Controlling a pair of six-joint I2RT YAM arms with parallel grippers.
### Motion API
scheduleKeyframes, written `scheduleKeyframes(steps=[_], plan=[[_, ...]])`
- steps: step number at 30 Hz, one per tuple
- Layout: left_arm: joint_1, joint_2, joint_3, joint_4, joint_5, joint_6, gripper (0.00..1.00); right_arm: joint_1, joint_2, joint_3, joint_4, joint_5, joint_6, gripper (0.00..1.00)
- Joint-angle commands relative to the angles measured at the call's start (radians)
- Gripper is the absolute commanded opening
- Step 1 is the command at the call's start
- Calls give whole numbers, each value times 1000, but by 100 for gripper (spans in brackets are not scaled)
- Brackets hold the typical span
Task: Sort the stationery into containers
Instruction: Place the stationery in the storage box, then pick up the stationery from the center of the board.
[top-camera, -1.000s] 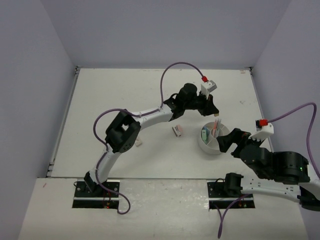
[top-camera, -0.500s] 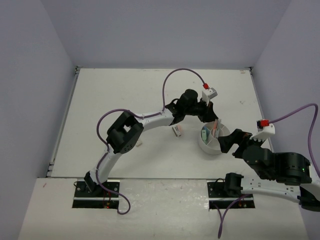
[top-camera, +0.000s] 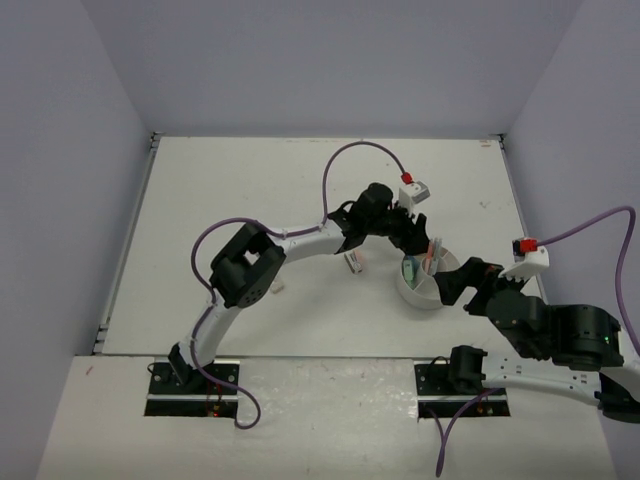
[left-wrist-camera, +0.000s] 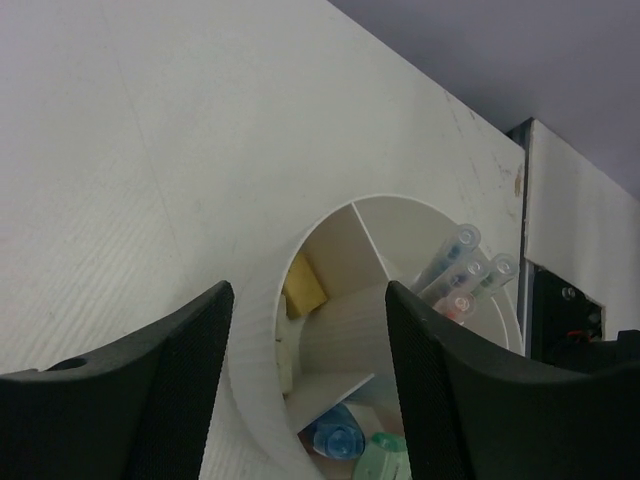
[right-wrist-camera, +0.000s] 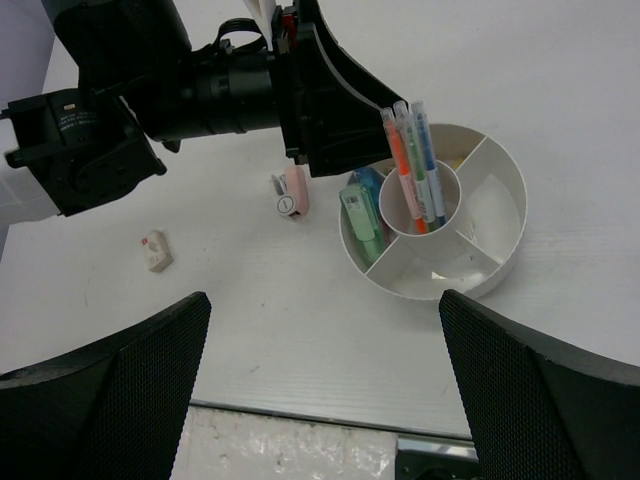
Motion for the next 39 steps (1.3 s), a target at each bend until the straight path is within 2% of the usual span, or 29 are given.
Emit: scheduleKeyframes(steps=[1, 5, 7, 10, 12, 14, 15, 18, 21, 23, 26, 31, 35, 39], plan=[[-3, -143, -36, 18, -57, 20, 75, 0, 0, -12, 35, 45, -8, 99], [3, -230, -75, 11, -156, -2, 87, 0, 6, -29, 85, 31, -53, 99], [14, -282, -90, -8, -224, -38, 94, 0, 16, -43, 161, 4, -135, 99], [41, -356, -115, -71, -345, -101, 100, 0, 59, -71, 285, -97, -294, 99], [64, -412, -144, -120, -459, -145, 100, -3, 136, -65, 306, -129, -317, 99], [91, -478, -173, -237, -604, -211, 100, -20, 240, -41, 314, -185, -340, 99], [110, -507, -193, -323, -653, -255, 100, -38, 284, -36, 335, -265, -363, 99], [150, -682, -323, -476, -874, -388, 100, -137, 461, -39, 487, -487, -458, 99], [179, -874, -437, -643, -1068, -491, 100, -182, 628, -31, 635, -601, -503, 99], [202, -1009, -500, -756, -1145, -526, 100, -183, 744, 4, 719, -681, -524, 98], [212, -1225, -592, -836, -1199, -525, 100, -183, 915, 77, 811, -728, -544, 98], [212, -1468, -645, -976, -1238, -491, 100, -185, 1287, 337, 810, -771, -550, 95], [212, -1581, -633, -1056, -1247, -445, 100, -192, 1511, 547, 744, -762, -533, 93], [212, -1658, -619, -1083, -1222, -356, 100, -195, 1657, 644, 710, -748, -536, 88]])
